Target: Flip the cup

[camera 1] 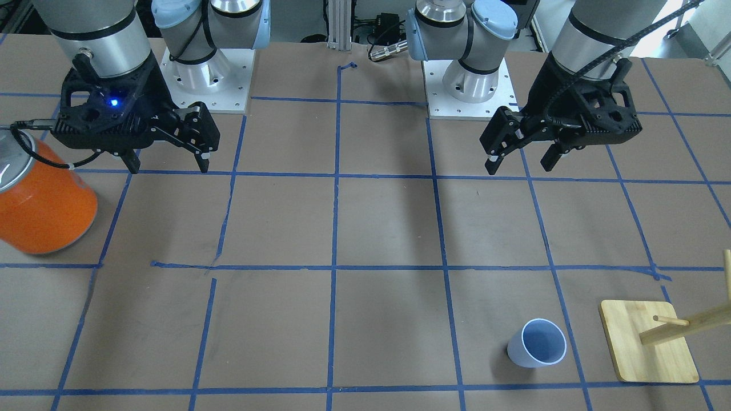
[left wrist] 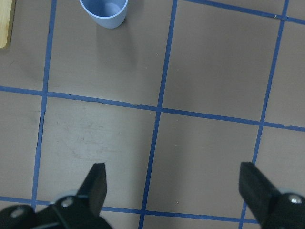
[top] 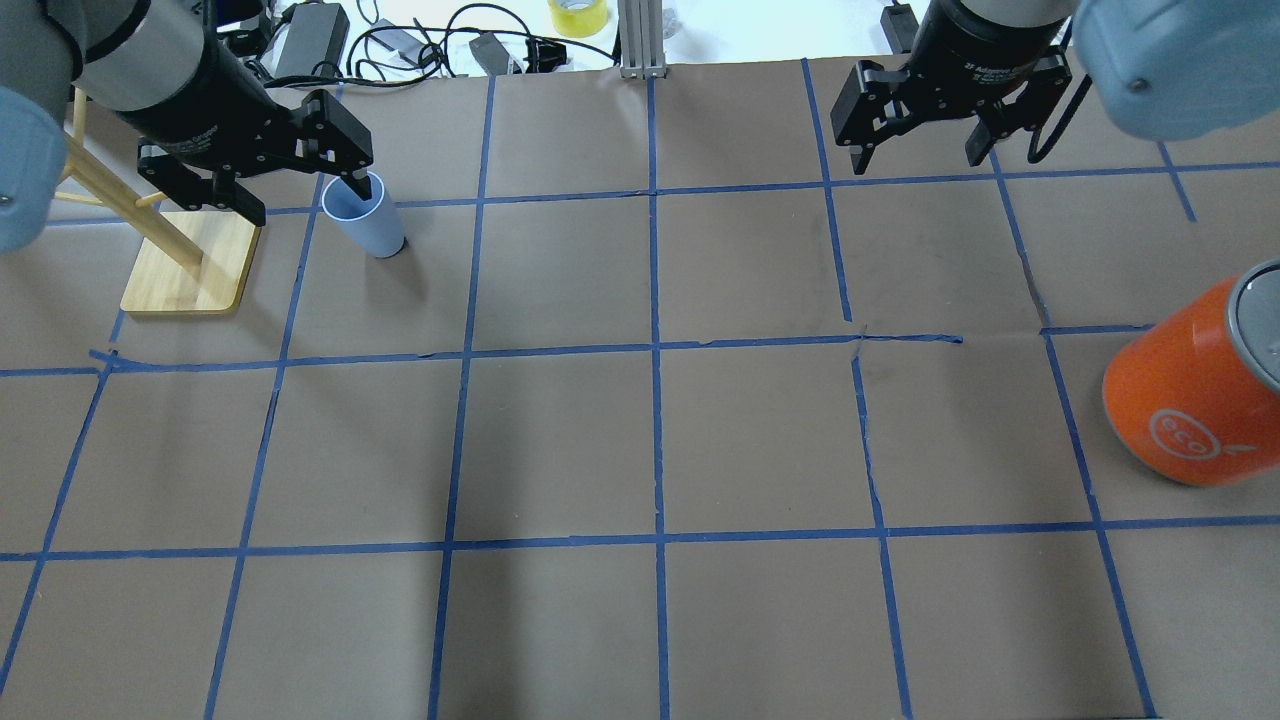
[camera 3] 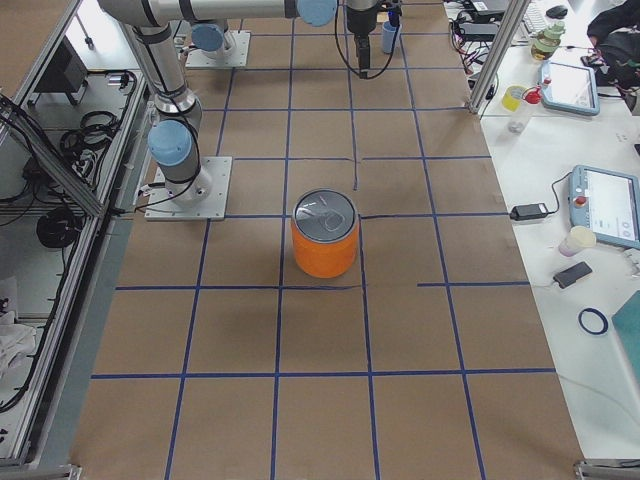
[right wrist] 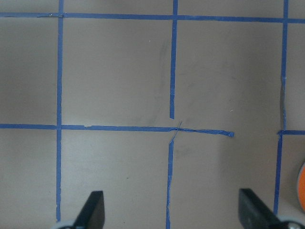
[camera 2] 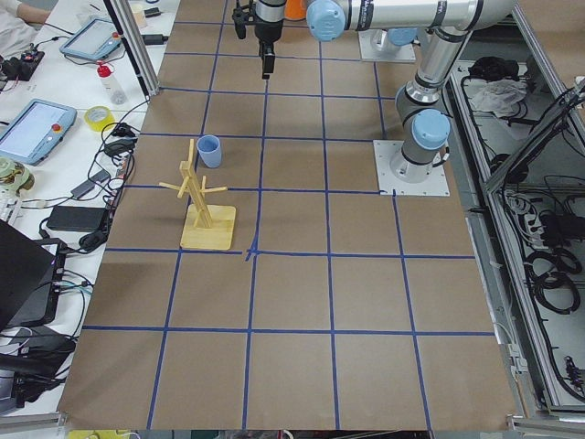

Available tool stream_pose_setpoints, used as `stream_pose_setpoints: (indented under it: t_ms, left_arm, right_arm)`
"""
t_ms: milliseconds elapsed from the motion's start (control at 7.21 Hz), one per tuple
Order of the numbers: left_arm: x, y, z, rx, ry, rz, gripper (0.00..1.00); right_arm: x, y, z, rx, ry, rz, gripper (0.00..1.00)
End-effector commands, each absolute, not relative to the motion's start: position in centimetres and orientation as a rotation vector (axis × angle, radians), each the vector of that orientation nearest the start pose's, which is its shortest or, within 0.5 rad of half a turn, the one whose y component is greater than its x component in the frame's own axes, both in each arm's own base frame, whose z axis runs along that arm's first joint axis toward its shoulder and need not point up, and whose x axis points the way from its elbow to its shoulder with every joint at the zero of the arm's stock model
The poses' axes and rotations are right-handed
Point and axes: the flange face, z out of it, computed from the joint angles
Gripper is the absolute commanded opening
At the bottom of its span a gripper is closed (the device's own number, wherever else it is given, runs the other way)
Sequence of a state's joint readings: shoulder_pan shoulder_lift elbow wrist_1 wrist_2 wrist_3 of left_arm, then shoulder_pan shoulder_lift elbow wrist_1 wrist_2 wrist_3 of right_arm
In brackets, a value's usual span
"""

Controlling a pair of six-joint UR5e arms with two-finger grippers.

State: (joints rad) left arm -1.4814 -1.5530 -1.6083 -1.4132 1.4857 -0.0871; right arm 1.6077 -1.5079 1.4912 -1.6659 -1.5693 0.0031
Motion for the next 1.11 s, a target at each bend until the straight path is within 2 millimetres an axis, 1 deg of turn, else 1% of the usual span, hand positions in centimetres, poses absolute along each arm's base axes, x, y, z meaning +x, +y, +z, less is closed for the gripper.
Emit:
stream_pose_setpoints:
  t_ms: [0,139,278,971]
  left_arm:
    - [-9.81,-50.67,49.62,-0.243,3.204,-0.216,1.00]
    - [-9.41,-50.05,50.23,-0.235,3.143,-0.218,1.00]
    - [-9.46,-50.03,49.86,-0.250,3.135,-0.198,1.00]
    - [-9.68,-50.01,49.63,-0.243,3.134,-0.191,1.00]
  right_arm:
    - [15.36,-52.36,50.54,-0.055,3.132,-0.176,1.00]
    - [15.28,-52.37,50.47,-0.053,3.133,-0.173,1.00]
    - [15.28,-52.38,50.54,-0.053,3.132,-0.175,1.00]
    - [15.28,-52.37,50.47,-0.053,3.133,-0.173,1.00]
